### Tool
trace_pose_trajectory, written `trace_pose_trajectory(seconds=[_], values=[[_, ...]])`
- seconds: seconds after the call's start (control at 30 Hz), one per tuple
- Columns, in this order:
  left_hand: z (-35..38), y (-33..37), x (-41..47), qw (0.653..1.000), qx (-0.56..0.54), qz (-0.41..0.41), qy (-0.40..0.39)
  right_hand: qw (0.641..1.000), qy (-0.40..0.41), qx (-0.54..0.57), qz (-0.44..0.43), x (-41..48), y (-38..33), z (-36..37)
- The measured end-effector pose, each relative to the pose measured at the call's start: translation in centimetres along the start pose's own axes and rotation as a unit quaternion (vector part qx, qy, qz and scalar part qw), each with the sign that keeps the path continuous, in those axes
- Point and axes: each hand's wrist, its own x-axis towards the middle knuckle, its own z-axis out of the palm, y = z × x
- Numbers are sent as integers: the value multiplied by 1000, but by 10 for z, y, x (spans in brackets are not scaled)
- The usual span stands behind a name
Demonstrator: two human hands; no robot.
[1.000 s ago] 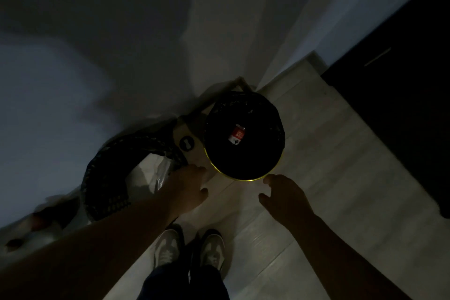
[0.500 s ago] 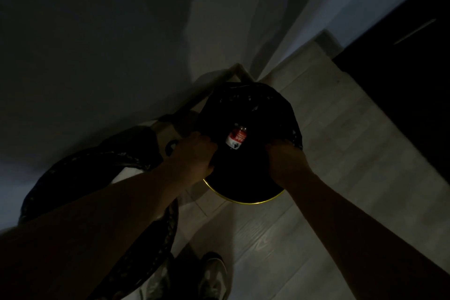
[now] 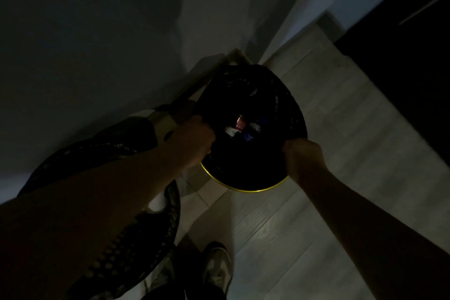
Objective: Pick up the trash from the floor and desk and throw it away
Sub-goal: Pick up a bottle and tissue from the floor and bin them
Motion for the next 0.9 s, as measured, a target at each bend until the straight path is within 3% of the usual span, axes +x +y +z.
trace_pose_trajectory(seconds=[0.07, 0.17, 0.27, 0.37, 0.47, 0.7, 0.83, 0.9], values=[[-9, -8, -9, 999, 11, 13, 31, 999, 40, 20, 14, -11, 10, -9], [-17, -22, -28, 999, -45, -24, -15, 997, 62, 35, 27, -36, 30, -19], [-30, -30, -53, 996, -66, -27, -53, 996, 39, 68, 37, -66, 50, -20], [-31, -34, -70, 999, -44, 23, -9, 997, 16, 69, 42, -89, 58, -11], [-17, -31, -75, 993, -19, -38, -112, 995, -4, 80, 58, -94, 53, 6], [28, -10, -66, 993, -7, -21, -114, 991, -103, 84, 29, -81, 17, 53], [35, 10, -69, 995, -24, -38, -94, 994, 3, 94, 49, -81, 9, 57], [32, 15, -68, 999, -22, -19, -45, 995, 42, 80, 46, -81, 11, 57]])
